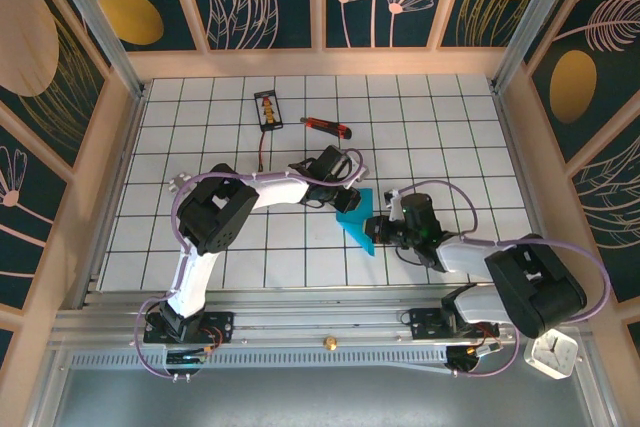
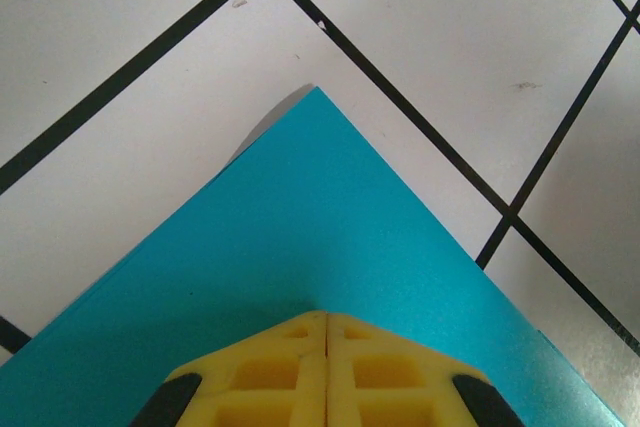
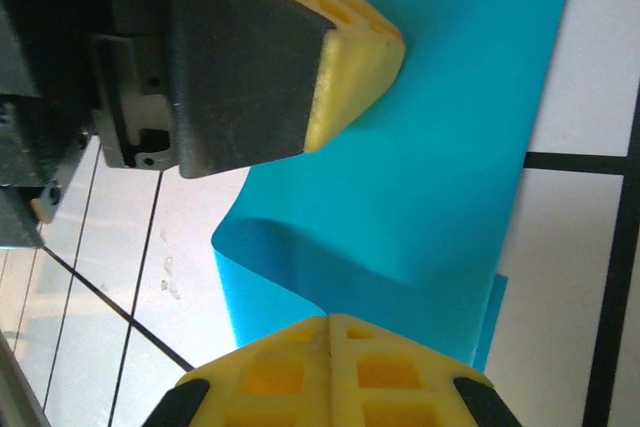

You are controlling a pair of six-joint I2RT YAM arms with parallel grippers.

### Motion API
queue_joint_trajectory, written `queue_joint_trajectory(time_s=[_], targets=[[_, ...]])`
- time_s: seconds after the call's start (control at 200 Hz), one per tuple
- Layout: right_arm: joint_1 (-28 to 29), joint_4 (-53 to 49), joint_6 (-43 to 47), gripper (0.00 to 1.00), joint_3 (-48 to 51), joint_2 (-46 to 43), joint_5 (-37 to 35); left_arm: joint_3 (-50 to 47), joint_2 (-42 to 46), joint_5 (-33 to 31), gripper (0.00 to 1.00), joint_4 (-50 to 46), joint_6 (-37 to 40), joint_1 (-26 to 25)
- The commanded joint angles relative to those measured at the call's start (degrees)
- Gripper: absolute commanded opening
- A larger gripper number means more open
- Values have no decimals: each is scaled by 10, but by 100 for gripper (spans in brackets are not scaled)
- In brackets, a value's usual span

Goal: Fold a paper plane with a square sheet of paper (pick it up from the middle)
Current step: Third fold the triangle at the center of the table.

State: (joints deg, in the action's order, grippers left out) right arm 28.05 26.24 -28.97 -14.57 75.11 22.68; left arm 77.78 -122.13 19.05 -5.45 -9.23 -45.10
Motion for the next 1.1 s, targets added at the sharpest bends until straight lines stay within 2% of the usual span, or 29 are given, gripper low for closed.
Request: queue_joint_trajectory(time_s=[0.0,0.62,1.096], targets=[[-10,-5,20,0,-22,12,9,1,-32,-17,8,-53,11,0],[-16,-18,40,0,-37,60,13,2,-33,-18,8,-58,11,0],[-28,-31,24,0,-25,36,-6,4,-36,-25,7,-64,13,0]])
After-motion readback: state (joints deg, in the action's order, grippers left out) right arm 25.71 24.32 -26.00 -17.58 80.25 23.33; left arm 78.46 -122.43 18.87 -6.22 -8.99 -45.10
